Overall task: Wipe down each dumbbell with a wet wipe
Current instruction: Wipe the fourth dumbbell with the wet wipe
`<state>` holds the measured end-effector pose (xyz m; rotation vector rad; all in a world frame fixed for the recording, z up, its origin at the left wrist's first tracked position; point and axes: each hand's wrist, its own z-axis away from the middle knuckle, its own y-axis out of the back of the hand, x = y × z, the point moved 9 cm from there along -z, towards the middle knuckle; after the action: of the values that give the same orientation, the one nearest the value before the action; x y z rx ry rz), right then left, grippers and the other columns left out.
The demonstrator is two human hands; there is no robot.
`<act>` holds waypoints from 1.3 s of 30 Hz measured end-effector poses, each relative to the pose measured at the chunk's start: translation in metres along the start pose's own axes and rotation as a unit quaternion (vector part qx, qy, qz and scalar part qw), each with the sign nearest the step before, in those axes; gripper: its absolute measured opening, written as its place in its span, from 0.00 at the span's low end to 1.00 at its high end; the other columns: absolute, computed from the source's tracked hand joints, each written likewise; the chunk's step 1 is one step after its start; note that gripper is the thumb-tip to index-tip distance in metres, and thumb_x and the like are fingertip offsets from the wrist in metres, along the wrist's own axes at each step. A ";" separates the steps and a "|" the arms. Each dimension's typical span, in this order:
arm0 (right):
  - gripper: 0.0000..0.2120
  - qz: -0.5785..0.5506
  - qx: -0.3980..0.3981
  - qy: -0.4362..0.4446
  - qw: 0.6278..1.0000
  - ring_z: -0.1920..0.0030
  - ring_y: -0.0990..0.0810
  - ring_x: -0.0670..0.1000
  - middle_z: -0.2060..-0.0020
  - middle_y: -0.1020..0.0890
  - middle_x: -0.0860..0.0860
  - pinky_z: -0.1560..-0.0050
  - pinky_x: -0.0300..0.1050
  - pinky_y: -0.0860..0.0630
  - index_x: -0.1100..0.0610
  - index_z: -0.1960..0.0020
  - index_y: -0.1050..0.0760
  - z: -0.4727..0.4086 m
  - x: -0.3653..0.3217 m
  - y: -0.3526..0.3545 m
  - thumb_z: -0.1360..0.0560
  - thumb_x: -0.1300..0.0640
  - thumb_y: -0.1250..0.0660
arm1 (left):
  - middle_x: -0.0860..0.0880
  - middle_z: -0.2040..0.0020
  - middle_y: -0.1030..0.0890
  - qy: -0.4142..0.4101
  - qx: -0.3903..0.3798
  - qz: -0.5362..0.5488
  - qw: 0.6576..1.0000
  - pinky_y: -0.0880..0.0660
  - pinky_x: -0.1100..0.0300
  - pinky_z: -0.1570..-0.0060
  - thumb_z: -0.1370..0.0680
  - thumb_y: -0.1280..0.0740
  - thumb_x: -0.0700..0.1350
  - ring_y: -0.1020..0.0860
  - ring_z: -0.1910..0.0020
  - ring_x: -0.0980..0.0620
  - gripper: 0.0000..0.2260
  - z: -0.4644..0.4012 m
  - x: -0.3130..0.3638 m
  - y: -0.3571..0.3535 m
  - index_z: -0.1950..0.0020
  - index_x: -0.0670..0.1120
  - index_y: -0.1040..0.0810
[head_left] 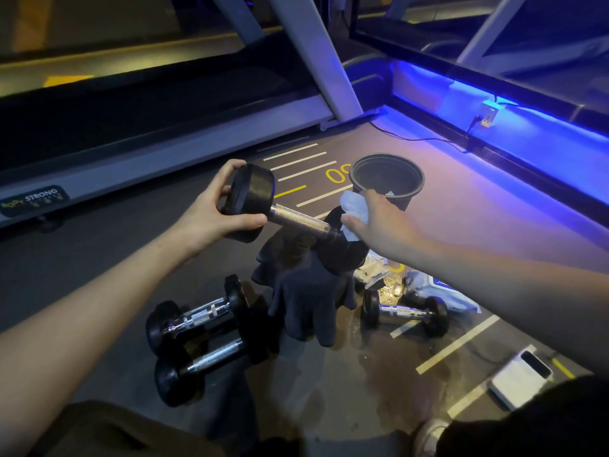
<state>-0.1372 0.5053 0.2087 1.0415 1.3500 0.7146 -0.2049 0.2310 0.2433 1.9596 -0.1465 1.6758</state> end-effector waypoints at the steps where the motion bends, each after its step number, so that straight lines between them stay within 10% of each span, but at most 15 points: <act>1: 0.26 -0.027 -0.015 -0.015 0.999 0.44 0.22 0.60 0.38 0.24 0.55 0.48 0.53 0.25 0.51 0.31 0.37 -0.001 0.001 -0.002 0.23 0.38 0.38 | 0.46 0.36 0.24 0.004 -0.001 0.000 1.000 0.19 0.50 0.46 0.41 0.20 0.55 0.21 0.38 0.47 0.40 0.000 -0.001 0.000 0.33 0.69 0.33; 7: 0.34 -0.325 -0.160 -0.091 0.927 0.50 0.17 0.53 0.41 0.22 0.45 0.68 0.59 0.18 0.38 0.27 0.46 0.015 -0.005 -0.037 0.26 0.49 0.31 | 0.53 0.37 0.24 0.023 0.005 -0.024 0.999 0.22 0.54 0.44 0.38 0.19 0.52 0.24 0.35 0.49 0.40 0.001 -0.008 0.004 0.32 0.73 0.34; 15: 0.32 -0.441 -0.158 -0.142 0.872 0.48 0.21 0.49 0.45 0.23 0.45 0.66 0.64 0.19 0.42 0.31 0.39 0.014 -0.006 -0.050 0.28 0.57 0.27 | 0.52 0.37 0.25 0.087 0.018 -0.062 0.994 0.17 0.41 0.55 0.33 0.18 0.50 0.19 0.43 0.44 0.43 0.005 -0.018 0.005 0.28 0.71 0.39; 19: 0.32 -0.444 -0.161 -0.143 0.870 0.47 0.20 0.51 0.45 0.22 0.50 0.66 0.64 0.19 0.40 0.34 0.38 0.012 -0.011 -0.052 0.30 0.57 0.26 | 0.52 0.35 0.26 0.116 0.039 -0.113 0.986 0.16 0.43 0.57 0.42 0.19 0.60 0.19 0.46 0.47 0.47 0.010 -0.021 0.008 0.29 0.70 0.39; 33: 0.35 -0.258 -0.066 -0.122 0.956 0.68 0.19 0.57 0.54 0.20 0.52 0.80 0.46 0.23 0.37 0.30 0.41 0.034 -0.048 -0.043 0.31 0.54 0.31 | 0.54 0.43 0.19 0.140 0.109 -0.204 0.963 0.21 0.55 0.44 0.42 0.25 0.50 0.20 0.47 0.50 0.38 0.052 -0.057 0.022 0.33 0.67 0.31; 39: 0.39 -0.270 -0.060 -0.112 0.954 0.69 0.18 0.59 0.53 0.19 0.54 0.78 0.54 0.21 0.31 0.30 0.44 0.035 -0.069 -0.042 0.34 0.52 0.31 | 0.58 0.45 0.20 0.119 0.131 -0.206 0.962 0.21 0.57 0.48 0.37 0.23 0.46 0.20 0.48 0.52 0.35 0.069 -0.040 0.045 0.34 0.67 0.30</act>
<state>-0.1188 0.4198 0.1974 0.5911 1.2930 0.2540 -0.1722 0.1504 0.2160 1.7869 0.5621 1.6877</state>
